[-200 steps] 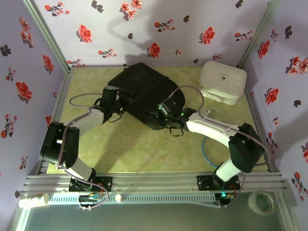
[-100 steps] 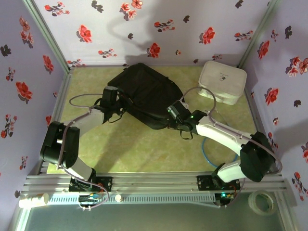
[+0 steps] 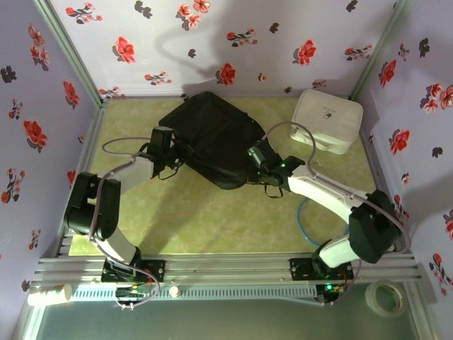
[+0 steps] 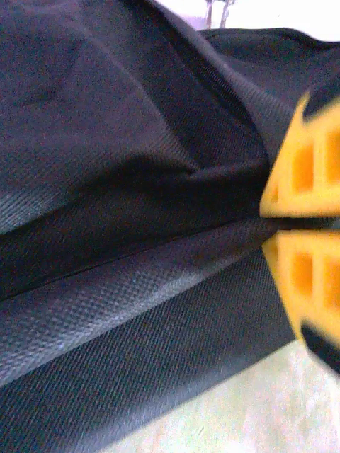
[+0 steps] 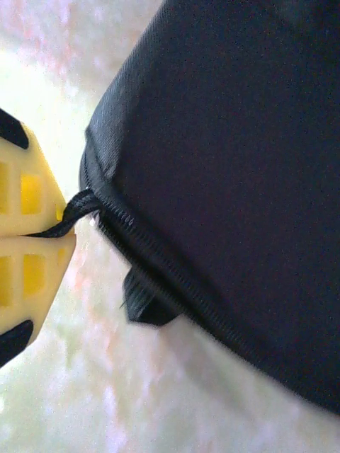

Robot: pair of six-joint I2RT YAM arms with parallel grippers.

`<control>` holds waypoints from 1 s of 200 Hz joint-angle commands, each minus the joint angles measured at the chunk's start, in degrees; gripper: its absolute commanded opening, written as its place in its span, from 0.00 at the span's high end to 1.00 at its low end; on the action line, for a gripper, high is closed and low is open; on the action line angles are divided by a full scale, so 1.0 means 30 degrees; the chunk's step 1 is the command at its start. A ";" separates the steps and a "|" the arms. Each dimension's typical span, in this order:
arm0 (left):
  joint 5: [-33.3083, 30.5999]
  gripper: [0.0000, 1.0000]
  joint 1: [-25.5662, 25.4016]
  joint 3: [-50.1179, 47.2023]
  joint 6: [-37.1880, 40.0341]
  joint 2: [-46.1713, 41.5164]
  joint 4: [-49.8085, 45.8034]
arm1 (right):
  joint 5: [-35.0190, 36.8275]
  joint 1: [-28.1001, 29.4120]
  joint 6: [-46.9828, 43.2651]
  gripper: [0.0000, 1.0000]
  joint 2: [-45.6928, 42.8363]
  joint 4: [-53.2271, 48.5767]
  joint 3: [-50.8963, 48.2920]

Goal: Pack the student bag

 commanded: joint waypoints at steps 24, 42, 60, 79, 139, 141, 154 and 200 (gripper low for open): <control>-0.1840 0.49 0.1869 -0.1927 0.0728 -0.1843 0.0159 | -0.2941 0.0673 -0.3419 1.00 0.2868 0.1149 0.3611; -0.1783 0.41 0.2013 -0.3066 0.0322 -0.2944 0.0237 | -0.3435 0.1060 -0.3851 1.00 0.4257 0.1174 0.5118; -0.0752 0.35 0.1991 -0.3942 -0.0413 -0.3867 0.0456 | -0.3924 0.1574 -0.4214 1.00 0.5535 0.1089 0.6585; 0.0538 0.32 0.1709 -0.4959 -0.1949 -0.4579 0.1535 | -0.4129 0.2121 -0.4330 1.00 0.6557 0.1204 0.7837; 0.1403 0.29 0.0286 -0.5724 -0.4399 -0.4797 0.3743 | -0.4865 0.2872 -0.3503 1.00 0.7529 0.1999 0.8588; 0.1431 0.29 0.0275 -0.5688 -0.4457 -0.4710 0.3829 | -0.4867 0.2865 -0.3489 1.00 0.7507 0.2001 0.8551; 0.1511 0.30 0.0105 -0.5686 -0.5170 -0.4392 0.4231 | -0.4926 0.2872 -0.3456 1.00 0.7390 0.1987 0.8356; 0.1550 0.39 -0.0676 -0.5576 -0.6369 -0.2735 0.6026 | -0.4922 0.2886 -0.3238 1.00 0.6907 0.1935 0.7741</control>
